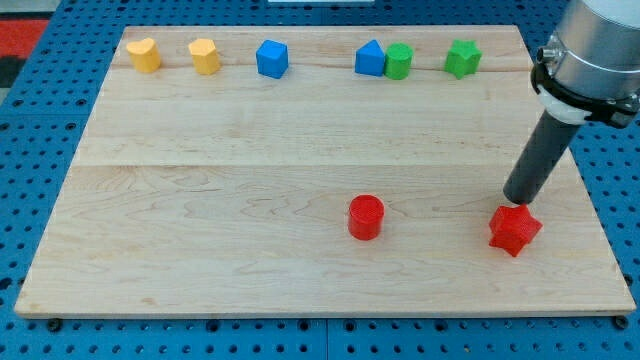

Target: Push the red circle towards the center of the board

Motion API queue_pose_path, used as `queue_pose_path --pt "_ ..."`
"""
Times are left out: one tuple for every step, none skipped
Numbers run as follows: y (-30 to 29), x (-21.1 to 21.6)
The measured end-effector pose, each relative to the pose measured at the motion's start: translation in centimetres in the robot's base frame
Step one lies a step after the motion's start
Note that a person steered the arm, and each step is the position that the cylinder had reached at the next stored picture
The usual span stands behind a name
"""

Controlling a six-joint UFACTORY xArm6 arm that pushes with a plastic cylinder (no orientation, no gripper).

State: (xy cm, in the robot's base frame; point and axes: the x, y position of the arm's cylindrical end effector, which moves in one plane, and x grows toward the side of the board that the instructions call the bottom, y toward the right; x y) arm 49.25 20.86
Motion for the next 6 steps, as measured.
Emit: queue_pose_path --pt "-1.7 -0.8" --pt "-6.4 -1.5" --pt "-6.7 1.9" --pt "-7.0 5.0" --pt "-14.5 4.6" --pt "-17.4 4.3"
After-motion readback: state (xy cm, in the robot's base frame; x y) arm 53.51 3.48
